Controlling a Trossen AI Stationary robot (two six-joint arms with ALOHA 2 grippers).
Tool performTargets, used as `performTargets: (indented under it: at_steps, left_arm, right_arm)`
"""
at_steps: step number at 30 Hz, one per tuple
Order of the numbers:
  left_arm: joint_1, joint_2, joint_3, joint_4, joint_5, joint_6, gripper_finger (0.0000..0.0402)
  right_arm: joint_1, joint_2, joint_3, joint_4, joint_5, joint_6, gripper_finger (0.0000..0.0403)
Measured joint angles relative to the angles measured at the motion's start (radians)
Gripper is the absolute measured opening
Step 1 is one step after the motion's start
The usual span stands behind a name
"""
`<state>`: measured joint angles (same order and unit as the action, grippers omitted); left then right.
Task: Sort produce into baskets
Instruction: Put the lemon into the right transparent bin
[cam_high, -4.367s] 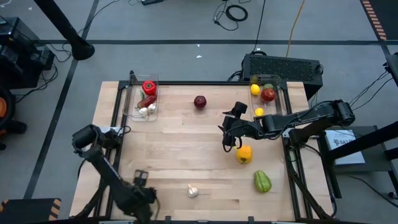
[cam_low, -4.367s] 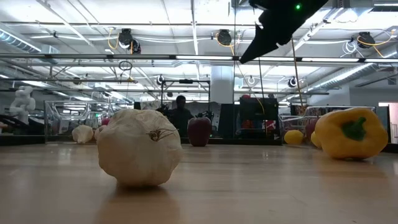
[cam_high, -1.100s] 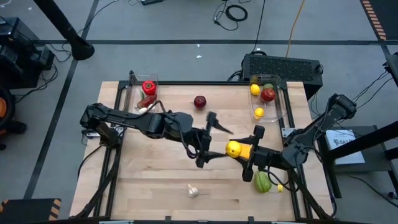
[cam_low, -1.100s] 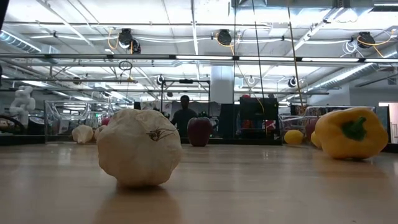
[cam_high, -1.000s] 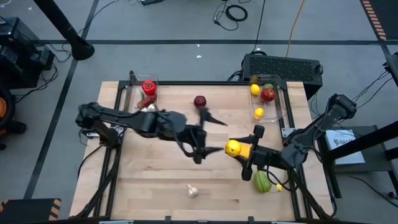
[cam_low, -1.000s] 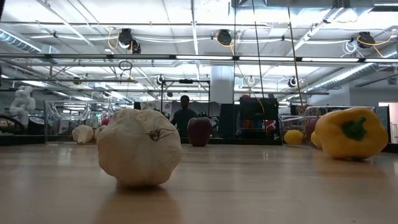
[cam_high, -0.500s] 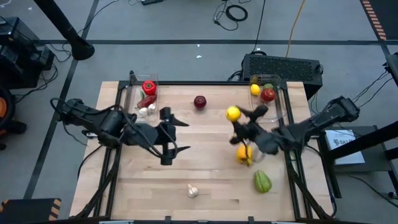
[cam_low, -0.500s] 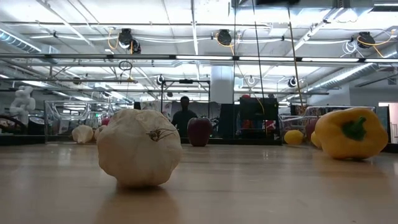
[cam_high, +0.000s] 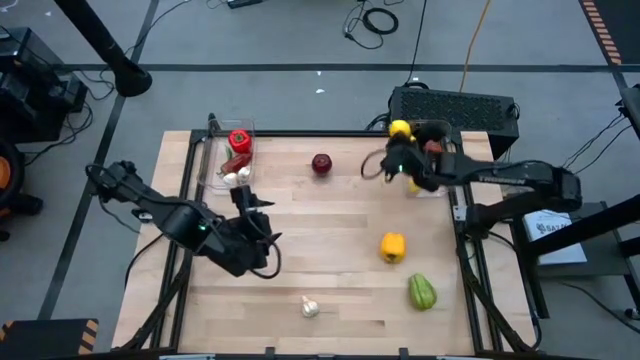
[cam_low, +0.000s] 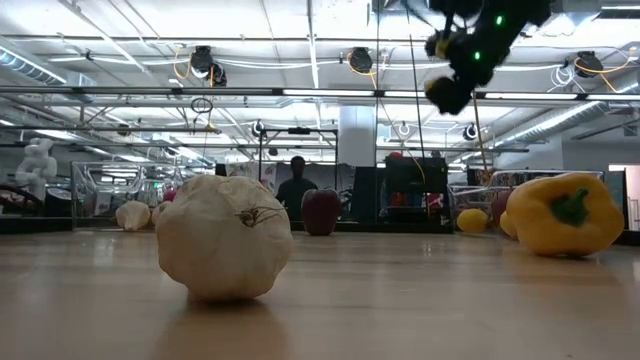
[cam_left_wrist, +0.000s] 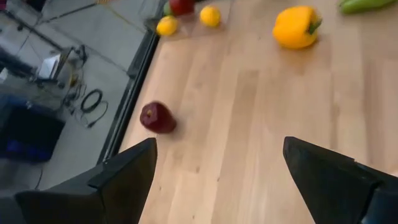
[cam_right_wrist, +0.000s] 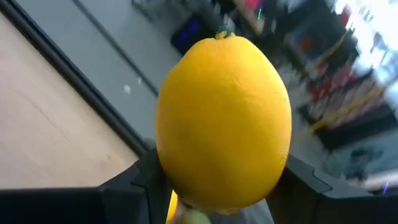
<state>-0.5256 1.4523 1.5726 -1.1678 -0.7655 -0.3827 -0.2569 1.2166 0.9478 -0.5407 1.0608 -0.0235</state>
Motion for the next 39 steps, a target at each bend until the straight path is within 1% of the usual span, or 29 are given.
performTargets:
  at_steps: [4,8,10,13,18,22,24,27,31,35,39]
  left_arm:
    - [-0.002,-0.001,-0.044,0.006,0.000,-0.031,0.0351]
    - [0.000,0.000,-0.060,0.007,0.000,-0.051,0.0351]
    - [-0.001,0.000,-0.063,0.007,-0.003,-0.057,0.0351]
    - [-0.002,0.000,-0.070,0.009,-0.002,-0.056,0.0351]
    - [-0.001,0.000,-0.095,0.009,-0.003,-0.049,0.0351]
    - [-0.001,0.000,-0.123,0.011,-0.015,-0.055,0.0351]
    - [-0.001,0.000,-0.138,0.030,-0.024,-0.053,0.0351]
    - [-0.001,0.000,-0.148,0.065,-0.025,-0.008,0.0351]
    - [-0.001,0.000,-0.150,0.088,-0.025,0.021,0.0351]
    - [-0.001,0.000,-0.150,0.096,-0.024,0.026,0.0351]
    - [-0.001,0.000,-0.150,0.096,-0.024,0.025,0.0351]
  right_arm:
    - [-0.147,0.000,-0.007,-0.028,-0.112,0.055,0.0197]
    - [-0.256,0.000,-0.048,-0.020,-0.211,0.087,0.0197]
    - [-0.302,0.001,-0.084,0.003,-0.229,0.105,0.0197]
    - [-0.356,0.001,-0.139,0.039,-0.229,0.131,0.0197]
    - [-0.416,0.001,-0.220,0.154,-0.231,0.136,0.0197]
    - [-0.469,0.001,-0.251,0.230,-0.230,0.136,0.0197]
    - [-0.490,0.001,-0.253,0.232,-0.230,0.138,0.0197]
    - [-0.514,0.001,-0.253,0.231,-0.234,0.156,0.0199]
    - [-0.539,0.001,-0.253,0.223,-0.301,0.172,0.0220]
    - [-0.555,0.009,-0.253,0.224,-0.307,0.173,0.0248]
    - [-0.561,0.020,-0.253,0.223,-0.307,0.172,0.0265]
